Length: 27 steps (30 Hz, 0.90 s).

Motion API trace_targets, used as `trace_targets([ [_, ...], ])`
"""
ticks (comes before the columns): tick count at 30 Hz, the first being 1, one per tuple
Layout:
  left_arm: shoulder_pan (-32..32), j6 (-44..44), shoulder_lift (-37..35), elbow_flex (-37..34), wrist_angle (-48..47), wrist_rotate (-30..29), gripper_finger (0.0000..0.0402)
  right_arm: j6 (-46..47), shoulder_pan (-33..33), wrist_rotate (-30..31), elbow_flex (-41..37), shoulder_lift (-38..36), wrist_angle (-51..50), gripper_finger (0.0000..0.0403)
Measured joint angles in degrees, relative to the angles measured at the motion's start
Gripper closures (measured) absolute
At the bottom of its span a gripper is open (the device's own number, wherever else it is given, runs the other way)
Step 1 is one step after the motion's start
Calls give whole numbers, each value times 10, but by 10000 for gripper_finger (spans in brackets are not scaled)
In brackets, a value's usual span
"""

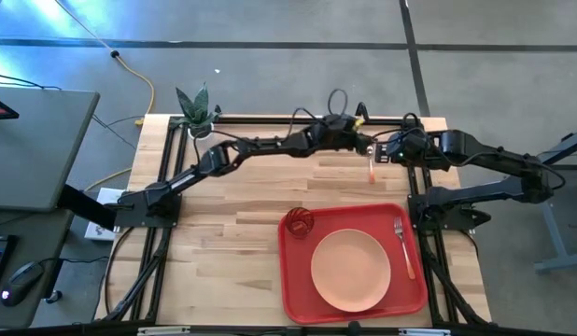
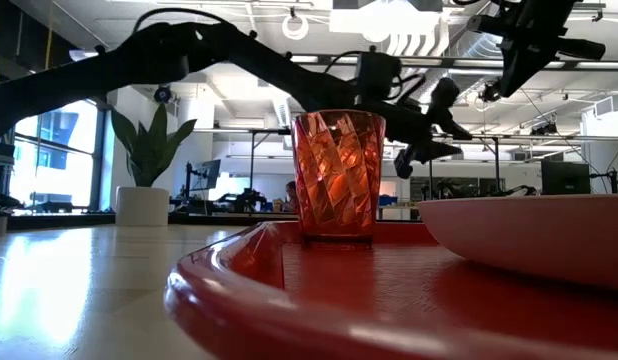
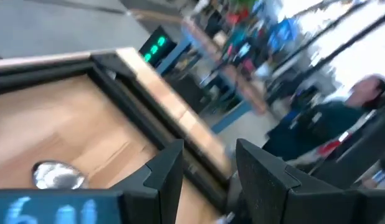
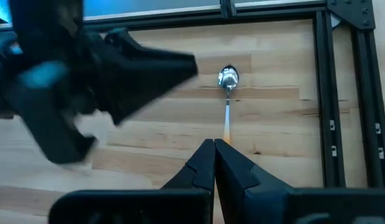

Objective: Pick and place plate/cup/fork/spoon on tray
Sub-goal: Put the orange spoon to the left of the orange fork on the red tray

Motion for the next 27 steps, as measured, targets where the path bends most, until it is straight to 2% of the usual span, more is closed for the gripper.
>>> trace_targets([
  [3, -13, 71, 16, 34, -73, -12, 264, 5, 0, -1, 0, 1, -5, 402],
  [9, -34, 213, 20, 38, -182, -49, 264, 8, 0, -2, 0, 4, -6, 402],
  [11, -37, 225, 20, 38, -189, -41, 264, 7, 0, 0, -1, 8, -7, 402],
  [14, -31, 226, 7, 38, -193, 8, 264, -12, 0, 13, -1, 24, -19, 402],
  [17, -20, 199, -35, 38, -224, 59, 264, -33, 0, 27, -1, 43, -34, 402],
  [20, -5, 213, -90, 40, -275, 78, 264, -47, 0, 32, -1, 52, -29, 401],
  [23, 13, 269, -144, 39, -329, 76, 264, -61, -4, 31, -1, 58, -17, 393],
  [27, 38, 337, -221, 38, -351, 59, 264, -63, -21, 30, -1, 75, -12, 380],
])
